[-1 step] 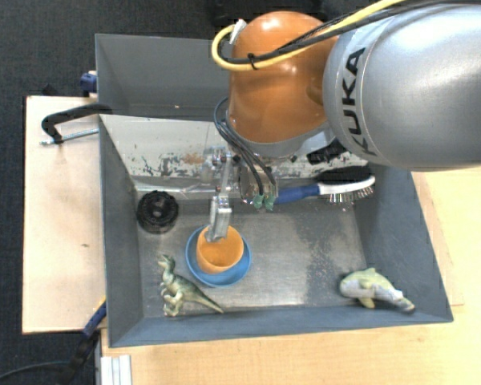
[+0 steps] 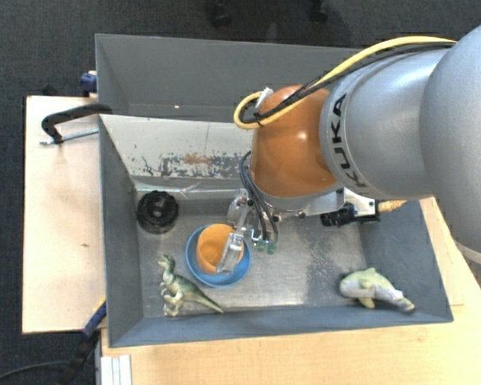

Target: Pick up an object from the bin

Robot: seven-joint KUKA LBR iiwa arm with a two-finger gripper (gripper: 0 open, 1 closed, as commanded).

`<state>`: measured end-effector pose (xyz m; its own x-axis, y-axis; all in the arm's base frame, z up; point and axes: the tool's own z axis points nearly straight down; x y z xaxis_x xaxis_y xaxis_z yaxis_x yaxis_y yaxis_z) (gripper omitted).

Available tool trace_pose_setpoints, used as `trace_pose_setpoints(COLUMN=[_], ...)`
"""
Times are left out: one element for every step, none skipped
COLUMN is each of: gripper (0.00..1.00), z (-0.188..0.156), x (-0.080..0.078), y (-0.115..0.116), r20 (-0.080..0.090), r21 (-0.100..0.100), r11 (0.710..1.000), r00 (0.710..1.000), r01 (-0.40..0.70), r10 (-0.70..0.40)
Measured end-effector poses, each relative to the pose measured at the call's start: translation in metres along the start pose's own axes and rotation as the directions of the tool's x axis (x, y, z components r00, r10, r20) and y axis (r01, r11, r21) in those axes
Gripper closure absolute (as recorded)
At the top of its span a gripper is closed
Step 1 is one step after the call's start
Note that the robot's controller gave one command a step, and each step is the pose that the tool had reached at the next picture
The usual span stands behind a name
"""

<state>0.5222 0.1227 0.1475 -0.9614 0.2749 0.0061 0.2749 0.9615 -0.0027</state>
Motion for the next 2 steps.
trace_pose_setpoints(gripper=[0.00,1.00], z=[0.0692,0.0631], x=[-0.0178,-0.0207], y=[0.0143,0.0173], r20=[0.011,0.021], r21=[-0.006,-0.013], r11=[0.983,0.983], r00=[0.983,0.983], r01=[0.181,0.181], r10=[-0.181,-0.180])
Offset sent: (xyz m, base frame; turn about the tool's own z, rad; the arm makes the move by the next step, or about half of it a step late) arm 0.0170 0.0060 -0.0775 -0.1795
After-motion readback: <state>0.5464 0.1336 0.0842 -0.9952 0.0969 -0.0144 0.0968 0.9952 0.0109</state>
